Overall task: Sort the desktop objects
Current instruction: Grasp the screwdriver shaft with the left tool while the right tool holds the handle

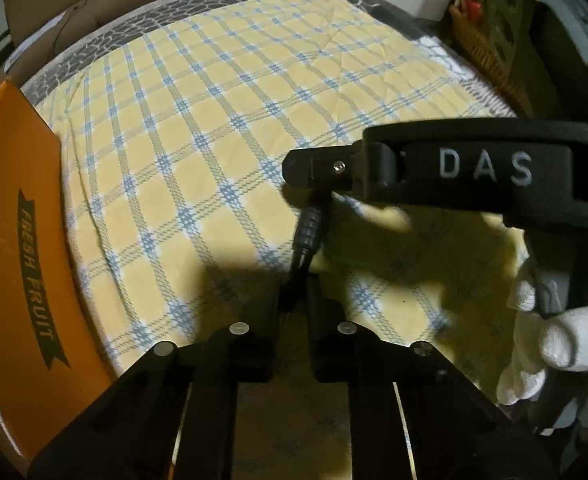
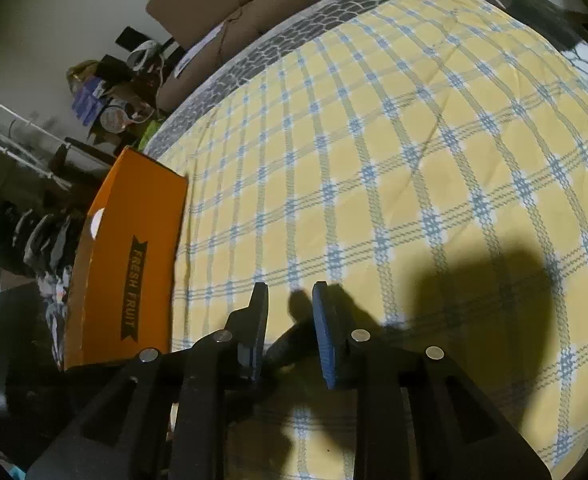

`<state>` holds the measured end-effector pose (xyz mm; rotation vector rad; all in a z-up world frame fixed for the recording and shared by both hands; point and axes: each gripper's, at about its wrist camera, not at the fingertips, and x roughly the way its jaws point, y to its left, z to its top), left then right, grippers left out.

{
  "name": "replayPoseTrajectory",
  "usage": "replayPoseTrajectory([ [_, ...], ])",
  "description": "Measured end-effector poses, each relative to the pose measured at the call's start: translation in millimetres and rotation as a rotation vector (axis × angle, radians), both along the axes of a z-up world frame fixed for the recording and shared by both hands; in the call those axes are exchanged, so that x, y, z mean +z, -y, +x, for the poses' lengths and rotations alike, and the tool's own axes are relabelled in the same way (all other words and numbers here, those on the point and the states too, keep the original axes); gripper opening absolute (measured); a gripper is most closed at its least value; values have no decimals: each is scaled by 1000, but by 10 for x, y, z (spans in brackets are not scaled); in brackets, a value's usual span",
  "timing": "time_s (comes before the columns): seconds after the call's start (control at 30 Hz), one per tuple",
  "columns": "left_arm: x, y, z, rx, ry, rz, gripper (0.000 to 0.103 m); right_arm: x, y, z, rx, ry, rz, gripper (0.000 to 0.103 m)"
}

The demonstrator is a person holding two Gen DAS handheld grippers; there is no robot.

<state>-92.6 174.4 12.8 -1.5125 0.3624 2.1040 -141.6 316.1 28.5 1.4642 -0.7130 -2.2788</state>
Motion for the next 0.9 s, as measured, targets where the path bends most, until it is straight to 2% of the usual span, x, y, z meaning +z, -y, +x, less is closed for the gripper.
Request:
replayPoseTrajectory([
  [0.1, 5, -18, 23, -16, -25, -15, 14, -43, -42, 8, -6, 16, -7, 27],
  [0.23, 15, -36, -25, -10, -18, 0, 18, -44, -33, 22, 1, 17, -7, 27],
  [0.27, 11, -73, -15, -12, -25, -5, 16, -41, -29, 24, 2, 17, -8, 28],
  [0.3, 15, -73, -3, -11, -31, -5, 10, -38, -28, 24, 2, 16, -11, 28],
  [0.57, 77, -45, -5, 51, -10, 111, 10, -37, -41, 27, -5, 28, -34, 32],
  [0.67, 154, -3, 11, 74, -21, 151, 10, -43, -56, 44, -10, 37, -66, 38],
  [0.9, 372, 116, -66, 135, -33, 232, 10, -64, -132, 83, -27, 61, -119, 39],
])
